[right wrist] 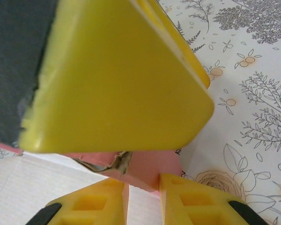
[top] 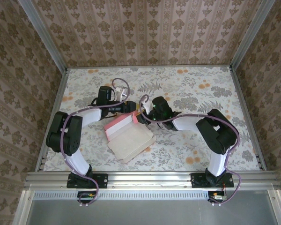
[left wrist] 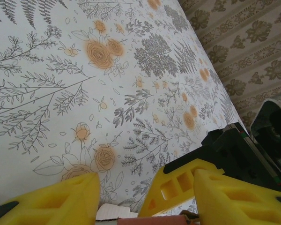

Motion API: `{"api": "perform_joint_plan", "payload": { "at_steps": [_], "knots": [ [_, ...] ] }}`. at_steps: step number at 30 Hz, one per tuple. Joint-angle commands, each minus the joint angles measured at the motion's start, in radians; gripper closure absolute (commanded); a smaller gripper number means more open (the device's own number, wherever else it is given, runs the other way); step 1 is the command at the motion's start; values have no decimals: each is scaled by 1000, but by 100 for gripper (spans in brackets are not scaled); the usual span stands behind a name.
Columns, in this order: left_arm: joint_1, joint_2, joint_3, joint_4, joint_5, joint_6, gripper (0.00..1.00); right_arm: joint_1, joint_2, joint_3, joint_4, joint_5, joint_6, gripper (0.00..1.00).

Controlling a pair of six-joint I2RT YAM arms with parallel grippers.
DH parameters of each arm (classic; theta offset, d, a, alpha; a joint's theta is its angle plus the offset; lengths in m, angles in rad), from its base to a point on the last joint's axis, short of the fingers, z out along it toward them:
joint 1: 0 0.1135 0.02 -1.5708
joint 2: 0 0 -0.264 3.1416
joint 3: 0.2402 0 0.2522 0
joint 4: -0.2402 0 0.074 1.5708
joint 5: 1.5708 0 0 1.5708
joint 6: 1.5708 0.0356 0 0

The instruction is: Fold the paper box

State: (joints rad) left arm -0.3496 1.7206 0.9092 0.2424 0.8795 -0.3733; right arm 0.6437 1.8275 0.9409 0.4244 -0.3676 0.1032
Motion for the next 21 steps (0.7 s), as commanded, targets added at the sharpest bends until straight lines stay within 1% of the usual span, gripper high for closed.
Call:
{"api": "perform_joint_plan", "payload": {
  "at_steps": [1,5,9,21],
  "knots": [
    [0,37,22,-37,34,12,46,14,34,39,56,40,-11,77],
    [-1,51,40,-49,50,13,46,23,49,41,83,80,-5,78],
    [0,59,55,-64,62,17,47,40,65,42,105,116,-1,78],
    [0,65,63,-70,83,14,47,48,112,49,193,153,68,79]
  ]
}}
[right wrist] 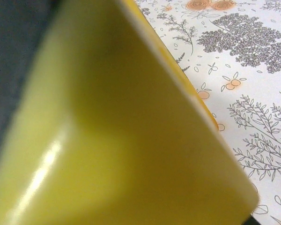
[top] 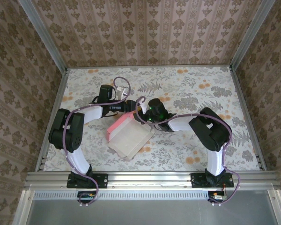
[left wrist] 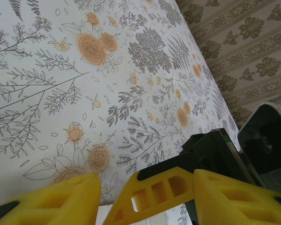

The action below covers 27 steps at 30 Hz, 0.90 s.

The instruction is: Fold the paper box

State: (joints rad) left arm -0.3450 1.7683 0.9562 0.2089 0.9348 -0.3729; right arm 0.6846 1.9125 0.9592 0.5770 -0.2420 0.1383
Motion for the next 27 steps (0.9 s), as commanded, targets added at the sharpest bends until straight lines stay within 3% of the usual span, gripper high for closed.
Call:
{"api": "perform_joint_plan", "payload": {
  "at_steps": [1,6,13,27],
  "knots": [
    [-5,19,15,-33,30,11,47,8,30,30,45,30,36,79],
    [-5,19,15,-28,35,6,47,18,37,37,42,79,46,80],
    [-4,10,14,-32,32,3,47,60,22,71,-66,267,9,86],
    [-3,-19,45,-141,-13,54,47,120,6,134,-222,554,17,87]
  ]
}}
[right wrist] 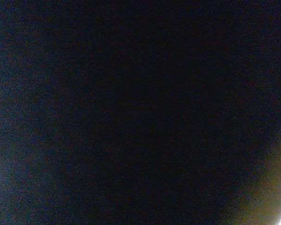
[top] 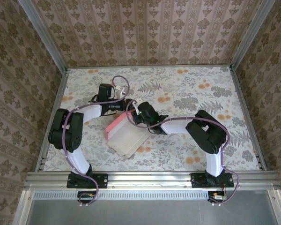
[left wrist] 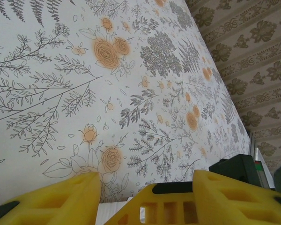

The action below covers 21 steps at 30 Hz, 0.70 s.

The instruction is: Fold the paper box

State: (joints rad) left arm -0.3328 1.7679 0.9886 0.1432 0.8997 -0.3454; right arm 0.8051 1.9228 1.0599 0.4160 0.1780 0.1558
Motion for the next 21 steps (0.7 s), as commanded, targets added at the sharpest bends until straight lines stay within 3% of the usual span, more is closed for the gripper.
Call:
{"api": "perform_joint_plan", "payload": {
  "at_steps": [1,11,21],
  "knots": [
    [-15,-18,11,-74,21,22,47,1,-4,37,-69,155,4,87],
    [-20,-29,6,-77,10,5,46,10,1,69,-134,261,45,87],
    [-20,-35,37,-122,-1,15,45,6,-10,52,-100,174,50,85]
  ]
}}
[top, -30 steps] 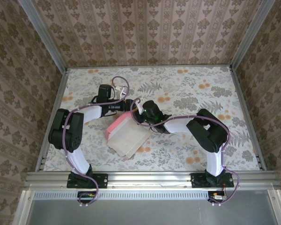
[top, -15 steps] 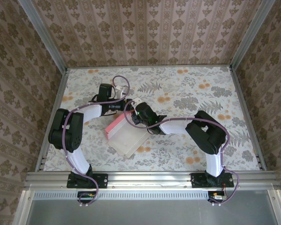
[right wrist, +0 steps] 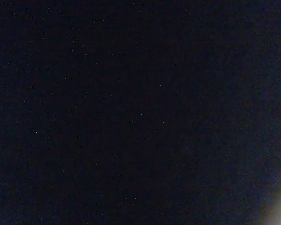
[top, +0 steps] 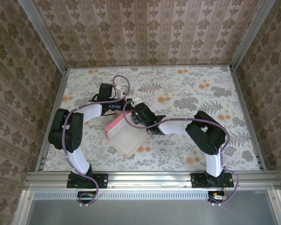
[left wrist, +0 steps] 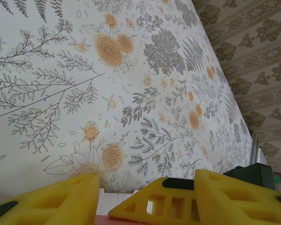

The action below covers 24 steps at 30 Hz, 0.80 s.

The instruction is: Fold the paper box

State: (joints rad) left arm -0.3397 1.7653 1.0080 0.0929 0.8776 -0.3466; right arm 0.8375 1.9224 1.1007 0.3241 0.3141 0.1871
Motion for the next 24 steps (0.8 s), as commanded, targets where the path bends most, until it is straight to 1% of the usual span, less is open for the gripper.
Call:
{"api": "perform_joint_plan", "payload": {
  "at_steps": [1,4,6,9,12,15,18,22,24],
  "knots": [
    [-13,-34,19,-78,17,18,45,-28,-14,-1,13,25,25,85],
    [-8,-42,27,-100,1,27,44,-48,-40,-53,99,-70,52,81],
    [-1,-47,39,-125,-14,37,43,-57,-60,-78,130,-100,57,76],
    [12,-52,67,-172,-41,56,42,-64,-90,-102,139,-138,49,65],
    [26,-51,84,-183,-56,56,40,-69,-123,-127,143,-193,48,55],
    [33,-47,116,-215,-70,65,38,-72,-161,-156,138,-245,48,48],
    [35,-47,160,-270,-95,85,35,-71,-207,-200,139,-290,51,44],
    [35,-64,206,-370,-140,143,33,-74,-302,-284,125,-323,76,37],
    [34,-76,227,-437,-164,187,32,-81,-360,-330,107,-344,106,32]
  ]
}}
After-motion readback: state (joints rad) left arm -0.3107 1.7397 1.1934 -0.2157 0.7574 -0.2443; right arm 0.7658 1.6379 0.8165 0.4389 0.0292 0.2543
